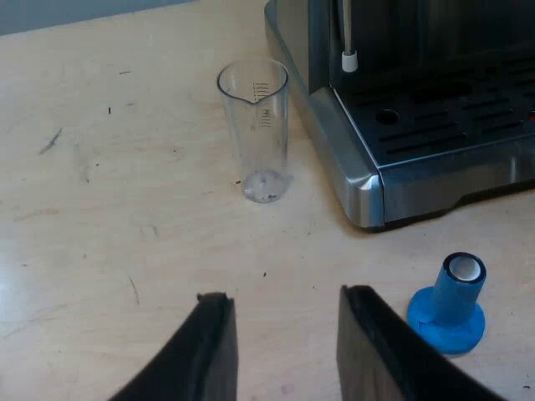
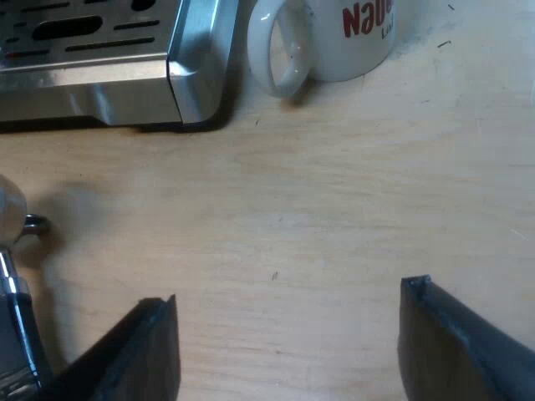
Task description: Grind coffee beans and then tamp
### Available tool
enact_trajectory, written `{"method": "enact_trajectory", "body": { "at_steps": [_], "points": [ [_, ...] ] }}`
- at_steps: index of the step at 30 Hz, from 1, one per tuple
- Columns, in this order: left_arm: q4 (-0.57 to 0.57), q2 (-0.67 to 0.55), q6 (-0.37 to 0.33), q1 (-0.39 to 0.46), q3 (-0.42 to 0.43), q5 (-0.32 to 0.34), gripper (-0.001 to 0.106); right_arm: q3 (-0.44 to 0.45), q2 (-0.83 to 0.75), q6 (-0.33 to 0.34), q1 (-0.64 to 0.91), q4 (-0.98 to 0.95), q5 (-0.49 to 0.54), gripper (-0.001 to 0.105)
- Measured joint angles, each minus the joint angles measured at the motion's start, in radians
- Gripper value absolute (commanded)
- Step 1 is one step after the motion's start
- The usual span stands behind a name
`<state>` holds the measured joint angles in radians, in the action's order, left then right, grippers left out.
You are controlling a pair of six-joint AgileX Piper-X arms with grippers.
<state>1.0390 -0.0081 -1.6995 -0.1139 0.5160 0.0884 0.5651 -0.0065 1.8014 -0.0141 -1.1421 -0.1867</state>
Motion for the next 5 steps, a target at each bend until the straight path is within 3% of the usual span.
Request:
{"method": "enact_trajectory", "body": {
  "at_steps": [5],
  "points": [
    [0.000,0.000,0.000,0.000,0.000,0.000,0.032,0.000,0.000,-0.001,0.000,0.000,0.000,0.059]
  ]
}}
